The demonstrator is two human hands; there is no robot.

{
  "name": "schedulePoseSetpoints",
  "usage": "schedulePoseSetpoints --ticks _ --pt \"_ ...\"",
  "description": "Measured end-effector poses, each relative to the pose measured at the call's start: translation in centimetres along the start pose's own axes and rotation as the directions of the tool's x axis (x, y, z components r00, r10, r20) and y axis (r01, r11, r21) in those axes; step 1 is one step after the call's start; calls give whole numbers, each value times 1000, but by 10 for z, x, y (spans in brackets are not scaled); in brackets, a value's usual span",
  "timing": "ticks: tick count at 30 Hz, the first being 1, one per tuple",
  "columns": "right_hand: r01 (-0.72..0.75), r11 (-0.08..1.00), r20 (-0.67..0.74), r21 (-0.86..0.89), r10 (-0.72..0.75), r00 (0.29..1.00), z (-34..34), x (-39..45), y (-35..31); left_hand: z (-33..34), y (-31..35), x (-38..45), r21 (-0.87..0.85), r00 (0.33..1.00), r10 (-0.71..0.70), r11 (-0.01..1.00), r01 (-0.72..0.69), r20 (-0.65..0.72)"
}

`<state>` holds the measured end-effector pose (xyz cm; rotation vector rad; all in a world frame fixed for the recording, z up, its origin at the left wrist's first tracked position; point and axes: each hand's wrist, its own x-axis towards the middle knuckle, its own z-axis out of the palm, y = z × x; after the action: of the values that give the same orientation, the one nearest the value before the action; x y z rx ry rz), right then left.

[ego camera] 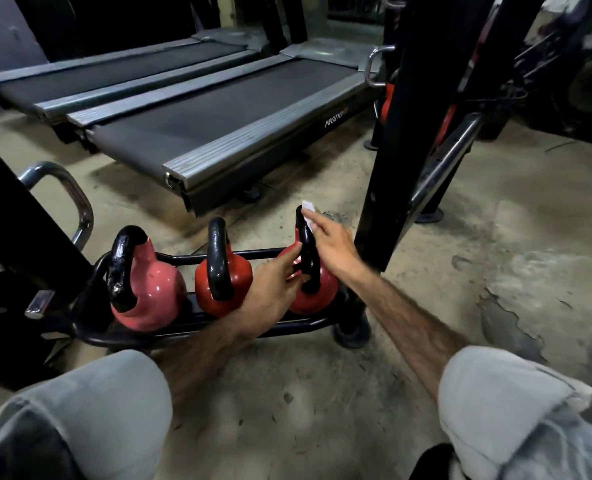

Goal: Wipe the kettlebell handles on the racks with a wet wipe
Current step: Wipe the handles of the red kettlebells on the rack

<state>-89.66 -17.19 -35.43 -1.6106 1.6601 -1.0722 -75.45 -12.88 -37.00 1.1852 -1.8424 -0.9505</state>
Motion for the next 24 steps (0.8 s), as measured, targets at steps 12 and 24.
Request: schedulePoseSetpoints --ticks 12,24 --pt "72 961 158 -266 -30 987 -14 28 -10 -1 -2 13 -93 997 -68 994 65 -33" --pt "220 850 234 -479 -117 965 -20 17 -12 -7 -5 26 97 998 65 993 -66 14"
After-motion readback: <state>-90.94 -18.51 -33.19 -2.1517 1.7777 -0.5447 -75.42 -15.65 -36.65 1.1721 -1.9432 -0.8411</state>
